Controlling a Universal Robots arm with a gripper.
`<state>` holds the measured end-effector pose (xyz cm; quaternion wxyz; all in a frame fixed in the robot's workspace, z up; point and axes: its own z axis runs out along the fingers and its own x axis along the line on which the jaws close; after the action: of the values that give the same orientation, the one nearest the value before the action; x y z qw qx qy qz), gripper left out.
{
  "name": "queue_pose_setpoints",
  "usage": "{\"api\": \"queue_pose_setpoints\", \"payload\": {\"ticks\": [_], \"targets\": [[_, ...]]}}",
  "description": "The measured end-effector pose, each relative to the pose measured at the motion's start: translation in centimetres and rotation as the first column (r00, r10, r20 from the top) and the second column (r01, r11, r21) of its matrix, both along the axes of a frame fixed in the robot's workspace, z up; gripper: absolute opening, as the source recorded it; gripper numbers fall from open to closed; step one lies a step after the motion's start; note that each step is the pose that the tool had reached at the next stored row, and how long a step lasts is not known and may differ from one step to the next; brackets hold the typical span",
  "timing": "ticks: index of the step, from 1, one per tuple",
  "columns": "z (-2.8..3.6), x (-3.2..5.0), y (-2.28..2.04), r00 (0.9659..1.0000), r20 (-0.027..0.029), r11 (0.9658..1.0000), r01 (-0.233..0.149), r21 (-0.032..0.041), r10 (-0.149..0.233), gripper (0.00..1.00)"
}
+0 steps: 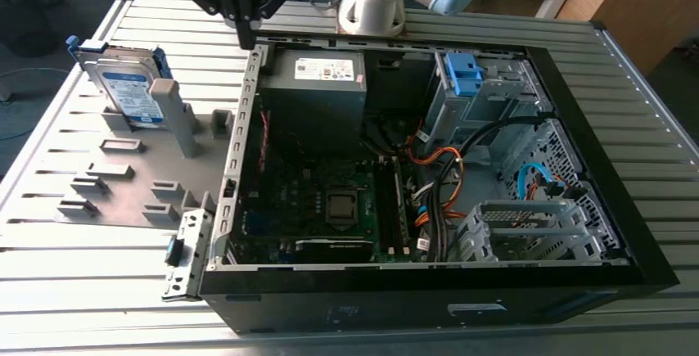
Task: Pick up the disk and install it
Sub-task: 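Reach for the disk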
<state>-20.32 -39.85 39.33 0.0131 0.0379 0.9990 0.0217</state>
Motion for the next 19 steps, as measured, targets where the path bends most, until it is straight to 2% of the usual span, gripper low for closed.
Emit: {"api": "queue_pose_setpoints", "payload": {"ticks": [19], "targets": [[0.00, -0.42, 0.00, 1.0000, 0.0000, 1.0000, 0.000, 0.0000, 0.000, 0.11]]}}
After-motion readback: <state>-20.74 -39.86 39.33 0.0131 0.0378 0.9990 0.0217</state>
